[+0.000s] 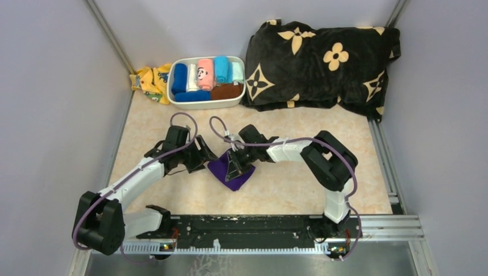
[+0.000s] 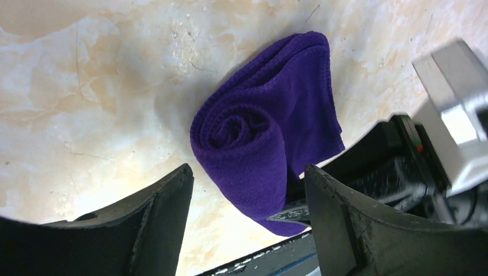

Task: Roll the towels
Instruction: Roll the towel at the center of the board.

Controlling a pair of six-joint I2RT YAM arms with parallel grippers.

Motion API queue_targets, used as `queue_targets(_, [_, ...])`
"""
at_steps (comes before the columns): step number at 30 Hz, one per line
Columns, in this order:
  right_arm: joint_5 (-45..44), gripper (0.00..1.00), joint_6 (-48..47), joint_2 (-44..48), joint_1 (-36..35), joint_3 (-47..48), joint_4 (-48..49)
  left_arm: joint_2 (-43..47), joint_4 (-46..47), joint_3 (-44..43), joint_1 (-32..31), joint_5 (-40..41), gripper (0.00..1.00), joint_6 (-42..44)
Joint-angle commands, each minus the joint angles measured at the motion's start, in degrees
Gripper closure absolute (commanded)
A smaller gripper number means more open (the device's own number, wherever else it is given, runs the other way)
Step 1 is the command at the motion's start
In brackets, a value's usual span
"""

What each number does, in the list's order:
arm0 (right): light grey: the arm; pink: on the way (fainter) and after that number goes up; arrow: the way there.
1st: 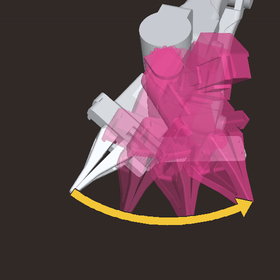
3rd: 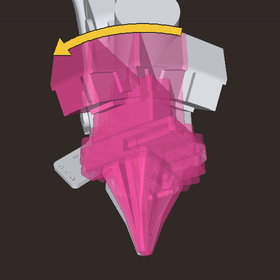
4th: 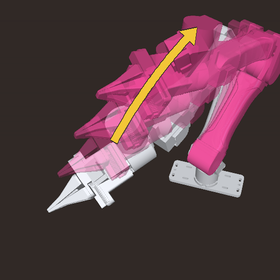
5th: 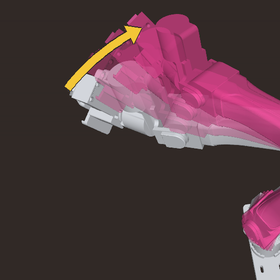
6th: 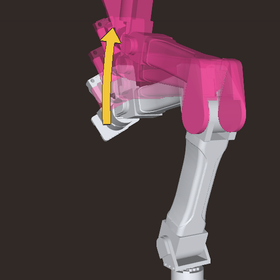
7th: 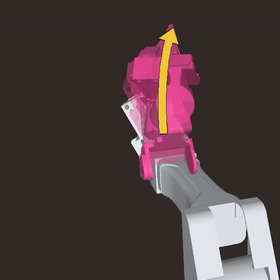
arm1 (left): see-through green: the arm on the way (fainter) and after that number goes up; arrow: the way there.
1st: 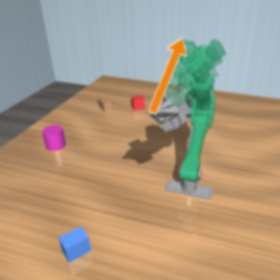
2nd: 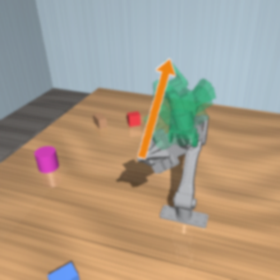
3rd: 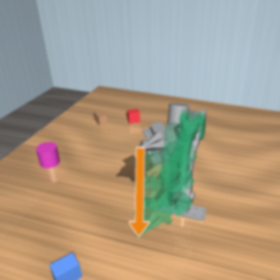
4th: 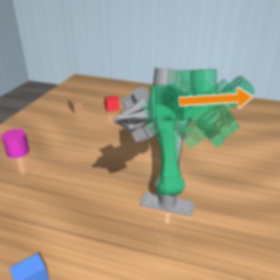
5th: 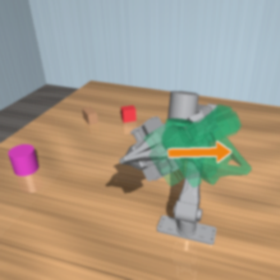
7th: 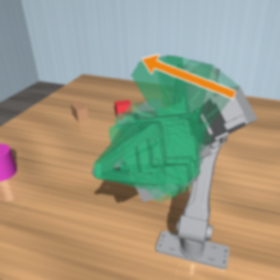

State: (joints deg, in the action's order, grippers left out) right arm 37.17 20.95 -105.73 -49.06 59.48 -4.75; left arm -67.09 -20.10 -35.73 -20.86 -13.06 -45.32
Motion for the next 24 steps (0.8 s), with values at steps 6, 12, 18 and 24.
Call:
queue_targets(6, [21.5, 0.97, 18.8, -9.2, 6.7, -4.2, 19.7, -3.1, 5.1, 4.2, 0.0, -4.7, 0.27, -3.3])
queue_targets(12, [18.5, 0.85, 17.0, -8.9, 7.1, -4.1, 16.5, -10.3, 10.2, 3.2, -0.1, -5.4, 0.30, -3.8])
queue_targets(18, [6.6, 0.61, 6.3, 1.2, 7.0, -3.0, 3.1, -15.4, 10.8, 3.0, -0.1, -4.0, 0.33, -3.6])
queue_targets(24, [-18.0, 0.49, -5.7, 13.8, 1.2, -0.3, -10.7, -16.9, 10.7, 3.7, 0.0, -3.5, 0.34, -4.0])
